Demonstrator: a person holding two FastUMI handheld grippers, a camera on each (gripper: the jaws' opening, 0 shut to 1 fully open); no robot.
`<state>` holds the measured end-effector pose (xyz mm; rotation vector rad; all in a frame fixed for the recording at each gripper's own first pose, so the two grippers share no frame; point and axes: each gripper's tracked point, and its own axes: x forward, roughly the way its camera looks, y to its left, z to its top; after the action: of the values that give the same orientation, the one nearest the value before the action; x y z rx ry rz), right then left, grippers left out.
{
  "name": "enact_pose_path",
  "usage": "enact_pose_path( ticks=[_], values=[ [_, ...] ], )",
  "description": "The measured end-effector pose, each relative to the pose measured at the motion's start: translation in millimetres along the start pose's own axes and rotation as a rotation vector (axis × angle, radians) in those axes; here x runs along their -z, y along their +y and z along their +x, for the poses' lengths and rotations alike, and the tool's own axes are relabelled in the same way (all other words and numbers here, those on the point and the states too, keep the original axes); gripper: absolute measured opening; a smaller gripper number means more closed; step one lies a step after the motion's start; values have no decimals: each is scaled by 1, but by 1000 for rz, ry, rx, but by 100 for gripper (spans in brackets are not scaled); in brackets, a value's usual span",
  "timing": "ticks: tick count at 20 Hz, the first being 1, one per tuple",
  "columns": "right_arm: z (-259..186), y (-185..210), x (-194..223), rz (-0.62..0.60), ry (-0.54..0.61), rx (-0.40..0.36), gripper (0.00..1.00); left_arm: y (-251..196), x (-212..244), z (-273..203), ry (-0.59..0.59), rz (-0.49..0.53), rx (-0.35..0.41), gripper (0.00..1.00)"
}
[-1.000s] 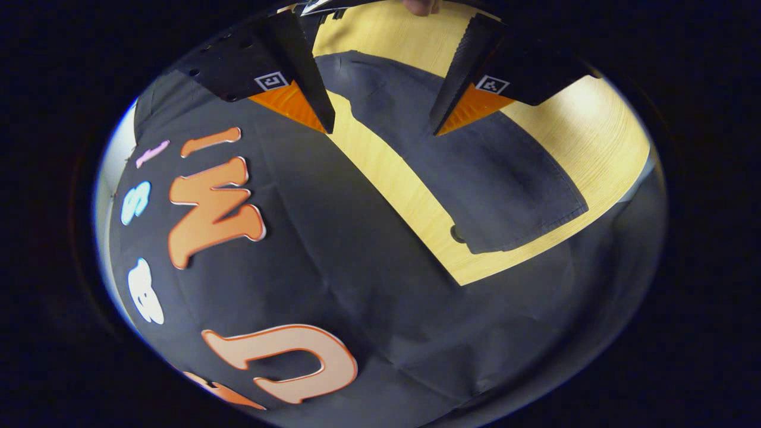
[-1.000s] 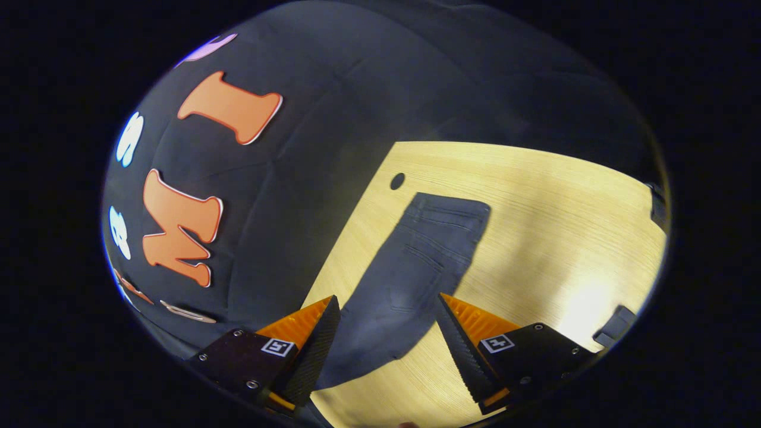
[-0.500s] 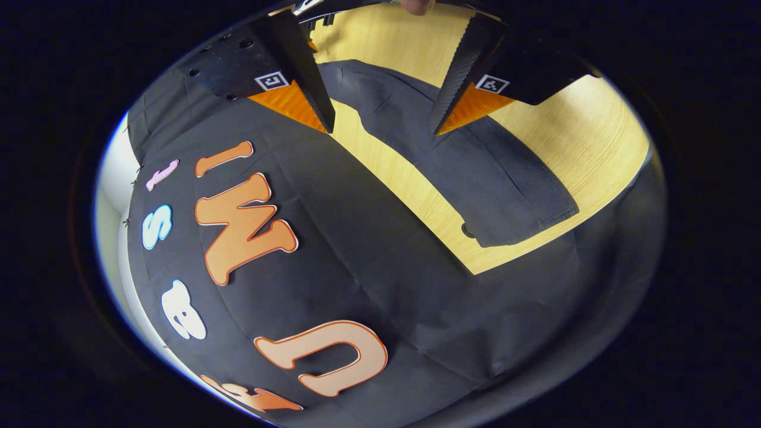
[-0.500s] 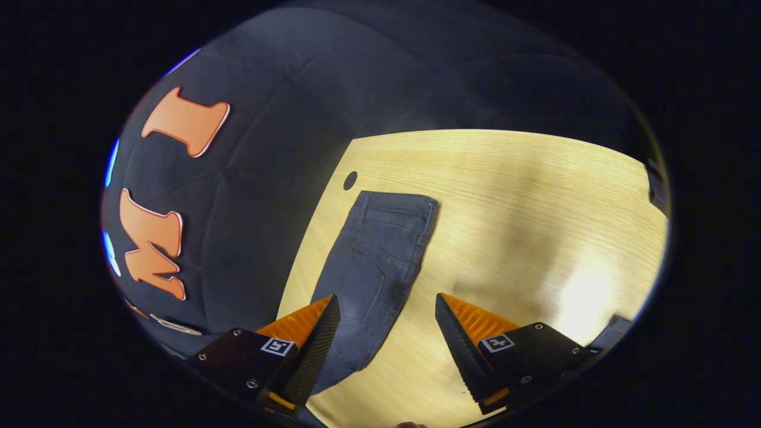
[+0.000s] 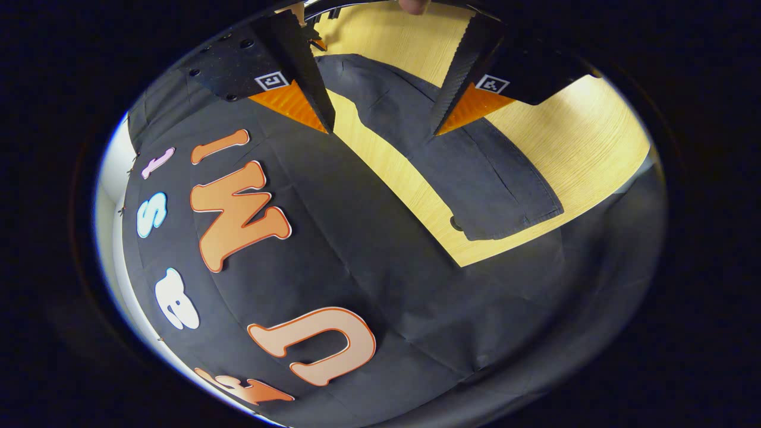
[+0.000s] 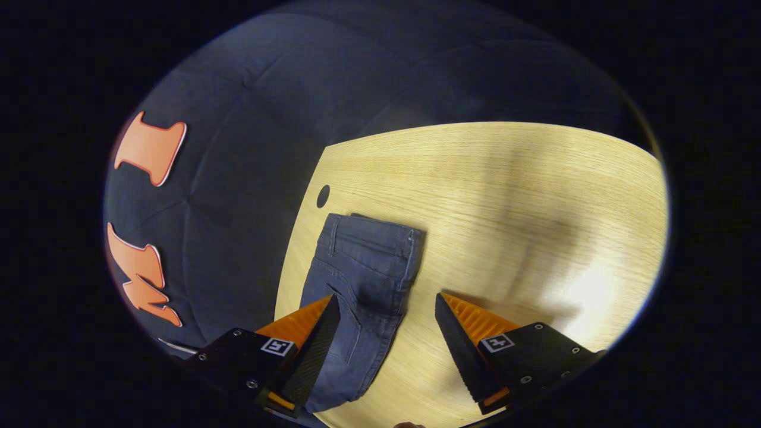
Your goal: Grasp the waist and the cuffs of the jeans and fold them to make the two legs overlap; first hold the waist and fold one-third of the jeans toward the cuffs, then hold the cuffs and fold the remaining one-third in the same direction to finish folding.
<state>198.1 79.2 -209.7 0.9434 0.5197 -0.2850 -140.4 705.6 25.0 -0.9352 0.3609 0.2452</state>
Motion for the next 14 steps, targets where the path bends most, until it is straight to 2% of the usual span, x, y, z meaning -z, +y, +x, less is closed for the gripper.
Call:
enact_pose_path(
  ticks=[7, 10, 11, 13, 14],
  values=[
    [23, 16, -8, 77, 16, -74, 94, 0, 2, 8, -3, -24, -23, 98],
    [32, 14, -6, 60, 1, -51, 89, 5, 6, 11, 0, -50, -36, 98],
    [36, 7, -7, 19, -22, -27, 79, 7, 7, 11, 1, -60, -43, 98],
    [38, 6, -8, -18, -65, -39, 51, 11, 8, 8, -2, -74, -45, 100],
    [38, 9, -10, -25, -85, -48, 43, 14, 9, 6, -6, -79, -45, 98]
  ],
)
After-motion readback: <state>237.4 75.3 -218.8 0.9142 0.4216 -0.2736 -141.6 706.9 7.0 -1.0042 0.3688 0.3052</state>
